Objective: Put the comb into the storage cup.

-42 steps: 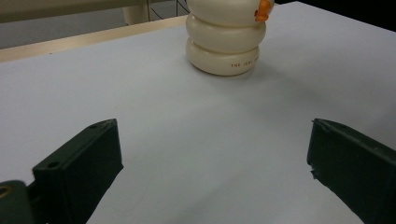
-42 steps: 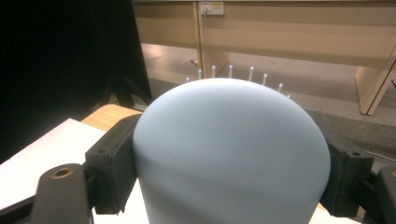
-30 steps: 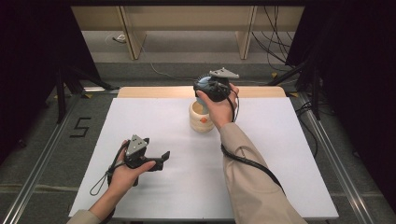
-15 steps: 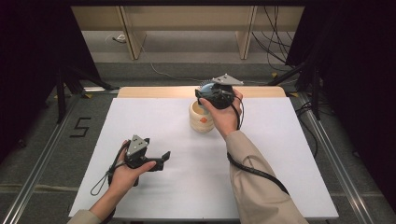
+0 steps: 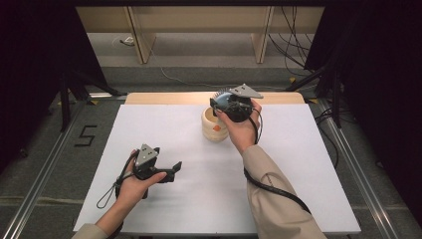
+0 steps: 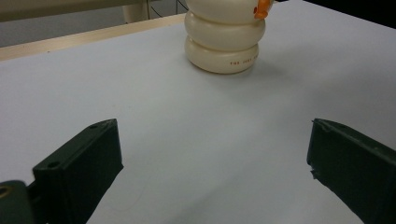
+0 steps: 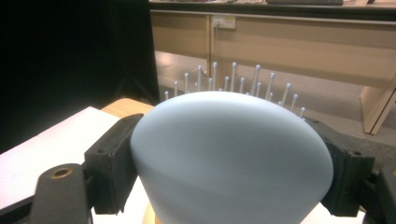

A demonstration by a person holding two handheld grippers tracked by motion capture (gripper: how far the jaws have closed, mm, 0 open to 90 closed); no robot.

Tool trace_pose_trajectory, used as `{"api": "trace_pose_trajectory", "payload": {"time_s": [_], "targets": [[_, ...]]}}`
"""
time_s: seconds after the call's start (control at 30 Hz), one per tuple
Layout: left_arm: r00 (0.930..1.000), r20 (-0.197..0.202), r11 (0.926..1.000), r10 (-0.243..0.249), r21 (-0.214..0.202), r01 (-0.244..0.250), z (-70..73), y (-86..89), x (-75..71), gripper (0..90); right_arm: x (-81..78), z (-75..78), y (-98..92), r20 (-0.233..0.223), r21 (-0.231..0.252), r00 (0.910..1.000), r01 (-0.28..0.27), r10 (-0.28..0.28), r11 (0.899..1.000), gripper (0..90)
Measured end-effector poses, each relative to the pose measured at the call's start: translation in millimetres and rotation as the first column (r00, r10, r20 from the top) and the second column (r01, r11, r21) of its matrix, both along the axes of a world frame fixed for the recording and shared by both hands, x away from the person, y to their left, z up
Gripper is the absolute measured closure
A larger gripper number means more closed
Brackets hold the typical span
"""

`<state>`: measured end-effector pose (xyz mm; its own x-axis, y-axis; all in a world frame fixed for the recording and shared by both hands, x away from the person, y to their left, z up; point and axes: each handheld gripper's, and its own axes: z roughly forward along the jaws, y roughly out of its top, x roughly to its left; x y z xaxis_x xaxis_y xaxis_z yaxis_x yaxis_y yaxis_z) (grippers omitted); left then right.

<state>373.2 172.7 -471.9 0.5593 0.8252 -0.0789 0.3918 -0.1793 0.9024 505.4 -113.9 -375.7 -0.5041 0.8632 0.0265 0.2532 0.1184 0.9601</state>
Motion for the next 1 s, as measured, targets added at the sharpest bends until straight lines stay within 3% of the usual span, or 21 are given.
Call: {"api": "trace_pose_trajectory", "payload": {"time_s": [1.0], "targets": [[1.0000,0.000,1.0000,-0.001,0.002,0.001,-0.3,-0.3,0.3,2.7,-15.8,-4.6,-3.4,0.043,0.006,0.9991,-0.004,0.004,1.000,21.2]]}}
